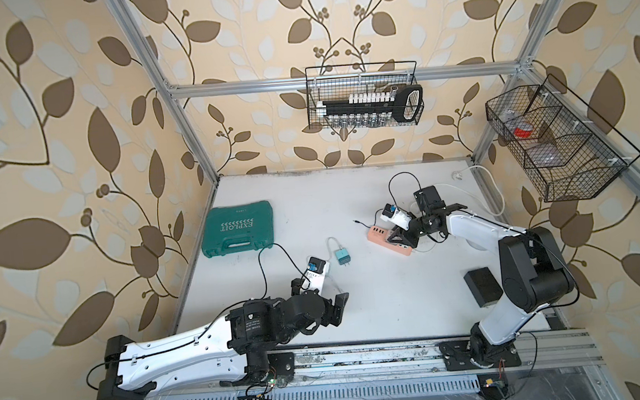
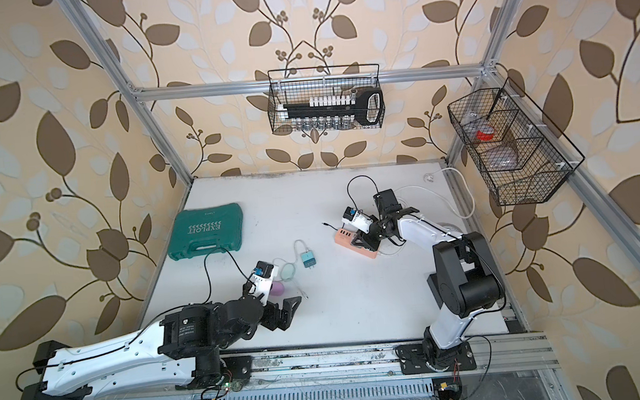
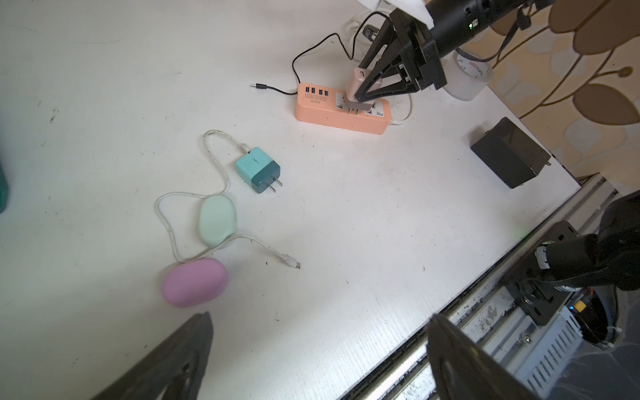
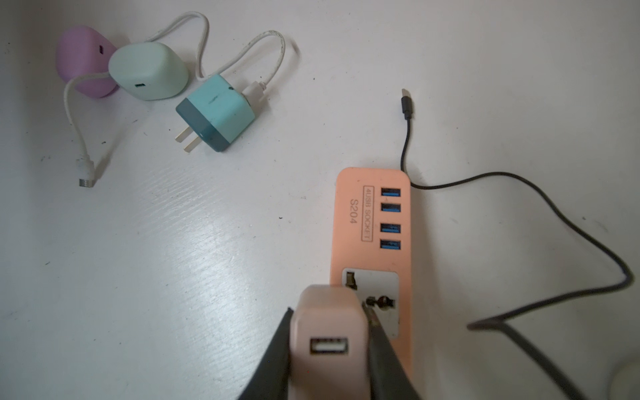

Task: Charge the bluetooth headset
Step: Insert the plug into the socket.

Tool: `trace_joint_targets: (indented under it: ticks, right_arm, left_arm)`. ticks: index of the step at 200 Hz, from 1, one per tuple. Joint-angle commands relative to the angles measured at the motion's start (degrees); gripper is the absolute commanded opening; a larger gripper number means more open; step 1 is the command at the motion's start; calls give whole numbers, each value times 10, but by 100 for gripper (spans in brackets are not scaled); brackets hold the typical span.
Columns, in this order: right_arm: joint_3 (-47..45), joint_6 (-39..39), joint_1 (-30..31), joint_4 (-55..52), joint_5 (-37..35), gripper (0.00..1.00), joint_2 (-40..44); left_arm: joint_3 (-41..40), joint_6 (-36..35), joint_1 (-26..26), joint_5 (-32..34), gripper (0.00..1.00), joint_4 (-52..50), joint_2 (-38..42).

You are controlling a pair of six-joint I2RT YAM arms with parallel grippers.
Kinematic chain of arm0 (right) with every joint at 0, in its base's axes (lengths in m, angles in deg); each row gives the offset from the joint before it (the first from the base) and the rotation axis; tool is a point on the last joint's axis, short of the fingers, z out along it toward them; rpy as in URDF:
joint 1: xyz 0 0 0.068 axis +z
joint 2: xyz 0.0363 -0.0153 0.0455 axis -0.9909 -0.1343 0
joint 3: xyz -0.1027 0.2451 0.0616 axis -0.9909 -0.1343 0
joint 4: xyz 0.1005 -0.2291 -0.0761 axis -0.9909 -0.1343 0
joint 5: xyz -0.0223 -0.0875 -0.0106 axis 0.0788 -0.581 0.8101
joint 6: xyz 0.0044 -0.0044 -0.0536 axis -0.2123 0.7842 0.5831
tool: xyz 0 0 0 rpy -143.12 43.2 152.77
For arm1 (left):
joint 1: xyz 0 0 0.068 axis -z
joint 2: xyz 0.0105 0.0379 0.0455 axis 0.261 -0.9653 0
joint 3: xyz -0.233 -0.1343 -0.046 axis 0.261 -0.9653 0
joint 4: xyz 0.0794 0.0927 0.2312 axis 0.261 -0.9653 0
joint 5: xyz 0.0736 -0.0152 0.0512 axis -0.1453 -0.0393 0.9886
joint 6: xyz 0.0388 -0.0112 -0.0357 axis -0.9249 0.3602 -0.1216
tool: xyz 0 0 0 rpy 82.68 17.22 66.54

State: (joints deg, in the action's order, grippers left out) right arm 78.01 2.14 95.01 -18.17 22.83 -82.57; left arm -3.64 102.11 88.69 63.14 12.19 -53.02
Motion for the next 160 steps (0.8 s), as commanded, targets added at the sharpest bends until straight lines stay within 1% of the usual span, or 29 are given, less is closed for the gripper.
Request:
trace_joint_targets:
  ticks: [1,62,160]
  right_arm:
    - [19,8,2,8,-1,12,-2]
    - [24,12,2,27,-2,12,-14]
    - [36,37,1,6,-4,13,-41]
  left_arm:
    - [-6,3,4,5,98,4,6]
    - [-8,5,4,5,98,4,4]
    - [-9,11,4,5,98,-2,8]
